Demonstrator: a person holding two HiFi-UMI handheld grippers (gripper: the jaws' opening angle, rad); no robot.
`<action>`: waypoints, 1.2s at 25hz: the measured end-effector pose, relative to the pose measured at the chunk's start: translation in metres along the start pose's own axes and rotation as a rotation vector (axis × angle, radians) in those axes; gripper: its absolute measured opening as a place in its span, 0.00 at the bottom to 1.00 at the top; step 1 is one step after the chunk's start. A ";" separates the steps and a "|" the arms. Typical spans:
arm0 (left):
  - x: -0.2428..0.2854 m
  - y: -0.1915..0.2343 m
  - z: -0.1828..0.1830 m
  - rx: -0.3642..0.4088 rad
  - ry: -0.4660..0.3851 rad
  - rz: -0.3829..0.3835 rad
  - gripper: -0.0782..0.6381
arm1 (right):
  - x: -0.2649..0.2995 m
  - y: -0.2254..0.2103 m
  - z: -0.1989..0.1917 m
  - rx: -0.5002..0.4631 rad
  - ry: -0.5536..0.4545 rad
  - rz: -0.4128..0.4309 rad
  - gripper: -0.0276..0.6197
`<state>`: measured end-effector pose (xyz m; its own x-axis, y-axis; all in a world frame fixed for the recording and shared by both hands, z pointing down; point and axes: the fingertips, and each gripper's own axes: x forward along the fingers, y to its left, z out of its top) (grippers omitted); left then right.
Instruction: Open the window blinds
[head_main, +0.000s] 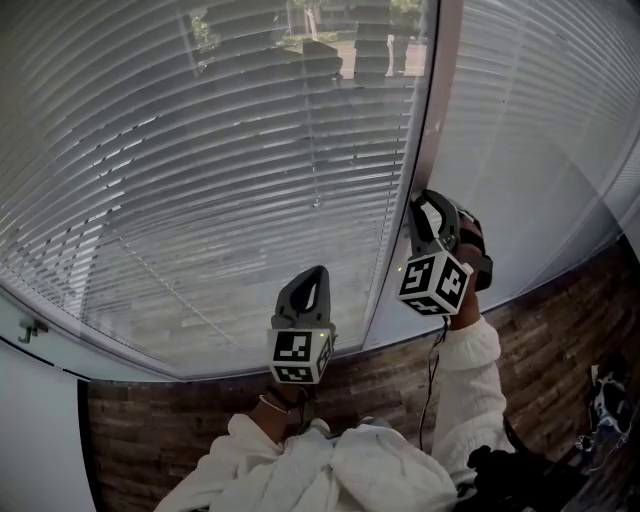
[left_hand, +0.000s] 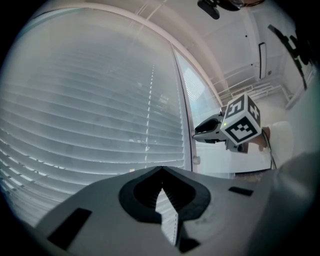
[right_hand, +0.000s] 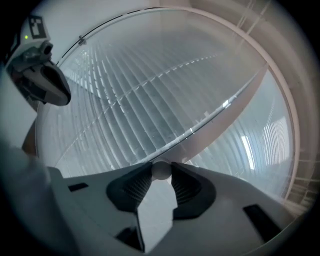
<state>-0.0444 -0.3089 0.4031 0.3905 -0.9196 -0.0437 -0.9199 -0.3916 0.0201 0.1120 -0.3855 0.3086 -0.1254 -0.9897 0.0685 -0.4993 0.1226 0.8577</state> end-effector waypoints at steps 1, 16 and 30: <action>0.000 0.000 -0.001 -0.001 0.003 0.003 0.11 | 0.000 0.001 0.000 -0.040 0.003 -0.003 0.24; 0.000 0.003 -0.004 -0.006 0.011 0.015 0.11 | -0.002 0.000 -0.003 -0.015 -0.074 0.005 0.25; 0.001 -0.017 -0.003 -0.006 0.007 -0.033 0.11 | 0.004 -0.006 -0.018 2.155 -0.241 0.320 0.26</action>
<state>-0.0280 -0.3032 0.4053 0.4213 -0.9062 -0.0377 -0.9061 -0.4223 0.0246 0.1300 -0.3917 0.3124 -0.3640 -0.9206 -0.1416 -0.3461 0.2748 -0.8971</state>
